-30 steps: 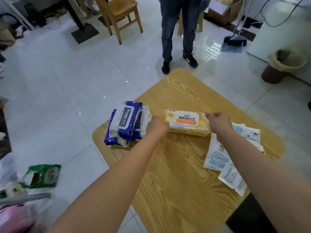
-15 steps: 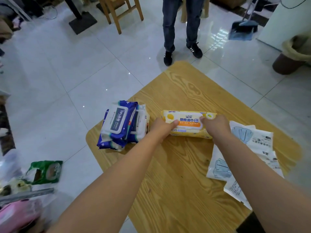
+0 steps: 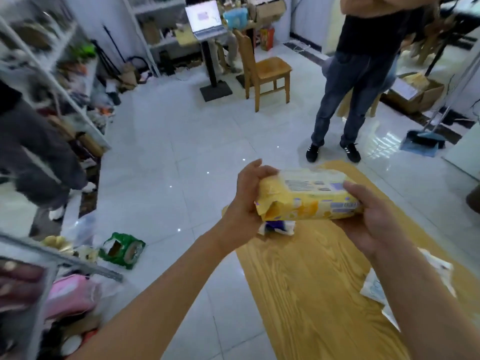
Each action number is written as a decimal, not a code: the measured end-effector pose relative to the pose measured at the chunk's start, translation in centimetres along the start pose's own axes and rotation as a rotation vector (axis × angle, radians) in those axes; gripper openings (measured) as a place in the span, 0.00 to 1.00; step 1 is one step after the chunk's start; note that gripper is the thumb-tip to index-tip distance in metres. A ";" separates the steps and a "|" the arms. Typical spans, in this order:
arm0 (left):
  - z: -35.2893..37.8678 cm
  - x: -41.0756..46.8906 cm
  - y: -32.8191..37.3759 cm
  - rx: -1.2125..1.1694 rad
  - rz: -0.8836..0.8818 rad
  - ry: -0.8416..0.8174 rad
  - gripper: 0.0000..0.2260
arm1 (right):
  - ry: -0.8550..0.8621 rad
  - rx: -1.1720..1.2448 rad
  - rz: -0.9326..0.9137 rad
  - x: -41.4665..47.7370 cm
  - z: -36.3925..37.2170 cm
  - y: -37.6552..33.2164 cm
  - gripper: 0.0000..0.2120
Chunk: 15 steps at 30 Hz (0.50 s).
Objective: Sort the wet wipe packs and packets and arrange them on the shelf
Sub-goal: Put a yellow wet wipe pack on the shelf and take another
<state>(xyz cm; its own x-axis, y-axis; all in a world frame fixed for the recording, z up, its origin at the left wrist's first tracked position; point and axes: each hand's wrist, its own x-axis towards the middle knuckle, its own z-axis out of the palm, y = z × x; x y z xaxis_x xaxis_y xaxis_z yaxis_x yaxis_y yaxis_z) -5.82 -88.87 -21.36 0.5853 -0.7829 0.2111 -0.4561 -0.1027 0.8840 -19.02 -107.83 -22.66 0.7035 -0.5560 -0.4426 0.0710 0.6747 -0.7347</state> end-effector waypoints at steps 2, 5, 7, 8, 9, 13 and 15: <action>-5.3 -3.8 1.3 -0.059 -0.123 0.037 0.37 | -0.044 -0.033 -0.033 -1.6 5.5 1.9 0.19; -13.8 -10.9 2.5 -0.217 -0.233 0.082 0.49 | -0.191 -0.045 -0.044 -4.6 14.3 5.7 0.10; -19.6 -16.0 2.9 -0.271 -0.255 0.139 0.53 | -0.288 -0.056 -0.043 -6.7 20.0 8.9 0.10; -22.5 -18.7 3.1 -0.327 -0.268 0.187 0.53 | -0.340 -0.060 -0.039 -7.7 22.8 10.8 0.12; -25.1 -21.6 3.7 -0.372 -0.278 0.239 0.53 | -0.389 -0.069 -0.035 -8.8 25.7 12.8 0.15; -33.1 -32.8 5.1 -0.349 -0.326 0.562 0.61 | -0.607 -0.155 0.013 -15.2 37.7 21.9 0.29; -35.7 -37.9 5.7 -0.212 -0.375 0.791 0.67 | -0.713 -0.207 0.053 -18.9 42.6 26.5 0.33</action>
<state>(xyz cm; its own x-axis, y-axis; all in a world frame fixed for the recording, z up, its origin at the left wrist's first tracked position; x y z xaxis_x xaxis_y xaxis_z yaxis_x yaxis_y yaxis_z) -6.70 -37.92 -9.43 0.9969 -0.0610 0.0496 -0.0550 -0.0899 0.9944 -0.32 -58.72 -11.85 0.9955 -0.0275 -0.0909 -0.0611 0.5473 -0.8347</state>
